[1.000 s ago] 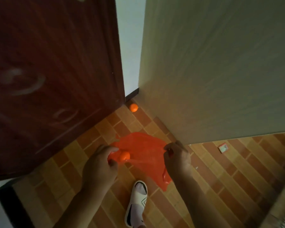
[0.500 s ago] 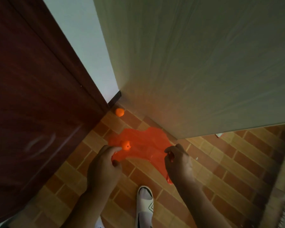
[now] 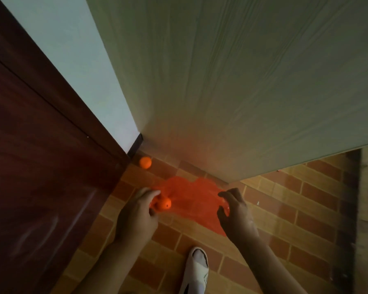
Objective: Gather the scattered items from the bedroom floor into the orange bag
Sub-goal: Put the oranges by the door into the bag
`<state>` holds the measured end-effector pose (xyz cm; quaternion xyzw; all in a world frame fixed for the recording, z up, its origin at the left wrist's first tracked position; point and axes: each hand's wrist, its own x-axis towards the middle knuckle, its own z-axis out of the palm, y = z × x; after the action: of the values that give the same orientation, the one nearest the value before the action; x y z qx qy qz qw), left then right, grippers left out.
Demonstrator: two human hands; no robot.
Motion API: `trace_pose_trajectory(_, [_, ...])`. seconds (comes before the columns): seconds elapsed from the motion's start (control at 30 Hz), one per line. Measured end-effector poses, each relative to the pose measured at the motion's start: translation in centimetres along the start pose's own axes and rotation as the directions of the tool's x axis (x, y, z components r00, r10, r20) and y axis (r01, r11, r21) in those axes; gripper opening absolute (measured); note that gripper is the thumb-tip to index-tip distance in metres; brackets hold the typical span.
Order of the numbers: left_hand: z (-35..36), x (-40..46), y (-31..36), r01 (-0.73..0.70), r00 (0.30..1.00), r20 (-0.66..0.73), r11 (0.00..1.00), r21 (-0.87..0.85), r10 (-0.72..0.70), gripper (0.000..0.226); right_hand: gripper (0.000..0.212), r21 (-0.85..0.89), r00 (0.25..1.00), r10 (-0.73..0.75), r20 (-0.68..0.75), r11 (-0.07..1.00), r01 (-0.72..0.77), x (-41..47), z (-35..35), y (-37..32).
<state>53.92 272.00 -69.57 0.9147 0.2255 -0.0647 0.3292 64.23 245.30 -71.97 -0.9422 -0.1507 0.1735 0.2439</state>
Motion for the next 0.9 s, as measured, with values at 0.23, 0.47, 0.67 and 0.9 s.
trace_pose_trajectory(0.23, [6.7,3.7,-3.5,-0.056,0.998,-0.029,0.998,-0.027,0.055,0.056,0.050,-0.055,0.999,0.011,-0.035,0.998,-0.013,3.1,8.8,3.9])
trace_pose_trajectory(0.47, [15.8,7.5,-8.8,-0.093,0.996,-0.009,0.995,-0.030,0.093,0.053,0.058,-0.176,0.989,-0.149,0.006,0.973,0.148,7.3,16.0,9.3])
trace_pose_trajectory(0.67, [21.3,14.2,-12.1,-0.188,0.982,-0.020,0.982,0.019,0.189,0.049,0.063,-0.195,0.981,-0.193,-0.022,0.963,0.185,12.1,20.7,12.9])
trace_pose_trajectory(0.9, [25.9,21.8,-14.6,-0.232,0.973,0.066,0.928,0.292,0.223,0.038,0.063,-0.176,0.983,-0.183,-0.030,0.969,0.175,15.6,27.7,16.1])
